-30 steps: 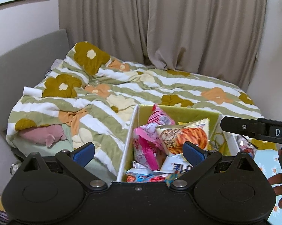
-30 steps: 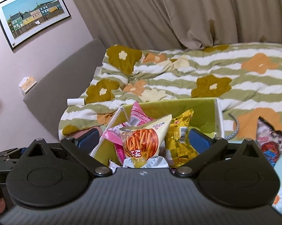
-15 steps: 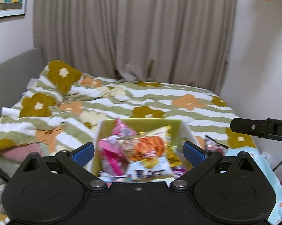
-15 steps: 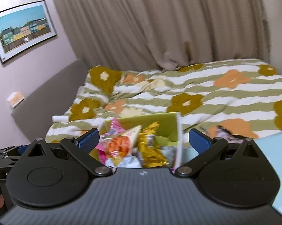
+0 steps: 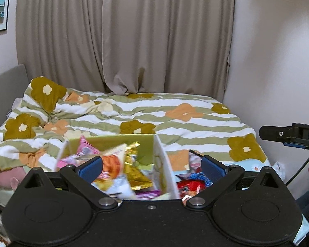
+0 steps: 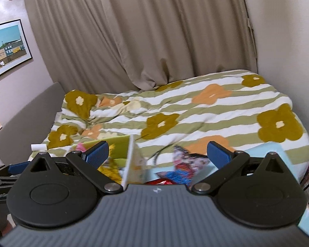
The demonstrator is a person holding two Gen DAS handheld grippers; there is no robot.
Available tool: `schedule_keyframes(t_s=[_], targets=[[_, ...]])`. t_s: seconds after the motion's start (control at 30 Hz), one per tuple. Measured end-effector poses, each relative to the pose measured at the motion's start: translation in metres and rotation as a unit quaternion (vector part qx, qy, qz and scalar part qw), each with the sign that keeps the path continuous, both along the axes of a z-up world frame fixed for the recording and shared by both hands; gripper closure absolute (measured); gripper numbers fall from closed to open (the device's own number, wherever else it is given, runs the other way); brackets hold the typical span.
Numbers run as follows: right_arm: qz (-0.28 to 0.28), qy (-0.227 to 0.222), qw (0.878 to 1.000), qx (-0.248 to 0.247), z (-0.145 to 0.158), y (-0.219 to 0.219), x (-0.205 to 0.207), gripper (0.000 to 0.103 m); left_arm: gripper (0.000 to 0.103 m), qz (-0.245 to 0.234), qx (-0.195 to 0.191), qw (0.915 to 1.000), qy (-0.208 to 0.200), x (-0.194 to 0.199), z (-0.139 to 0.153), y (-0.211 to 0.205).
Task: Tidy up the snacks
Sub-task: 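Move both tools back over the snack pile, then grasp a red chip bag with the left tool while the right tool grasps a white cartoon-print bag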
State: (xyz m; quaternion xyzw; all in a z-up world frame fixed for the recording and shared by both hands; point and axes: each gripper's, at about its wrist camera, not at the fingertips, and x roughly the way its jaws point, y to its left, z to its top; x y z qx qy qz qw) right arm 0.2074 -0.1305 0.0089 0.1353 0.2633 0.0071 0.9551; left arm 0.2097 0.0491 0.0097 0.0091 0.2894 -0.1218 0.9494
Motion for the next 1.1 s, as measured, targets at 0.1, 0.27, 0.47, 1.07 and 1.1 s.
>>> schedule_keyframes(t_s=[0.1,0.27,0.47,1.07,1.1], targets=[[0.012,0.016,1.000,0.005,-0.003,-0.027,0.009,0.000,0.000,0.006,-0.001,1.0000,0.006,0.000,-0.005,-0.028],[0.031,0.036,0.999,0.010,-0.015,-0.068,0.028,0.000,0.000,0.023,0.020,0.9994,0.018,0.004,-0.019,-0.074],[0.074,0.069,0.995,0.005,-0.037,-0.102,0.057,0.000,0.000,0.051,0.045,0.9968,0.043,0.013,-0.049,-0.121],[0.250,0.133,0.959,0.003,-0.124,-0.117,0.163,0.000,0.007,0.115,0.173,0.9694,0.132,0.069,-0.160,-0.187],[0.259,0.137,0.956,0.001,-0.128,-0.115,0.168,0.000,0.007,0.116,0.176,0.9681,0.135,0.071,-0.164,-0.188]])
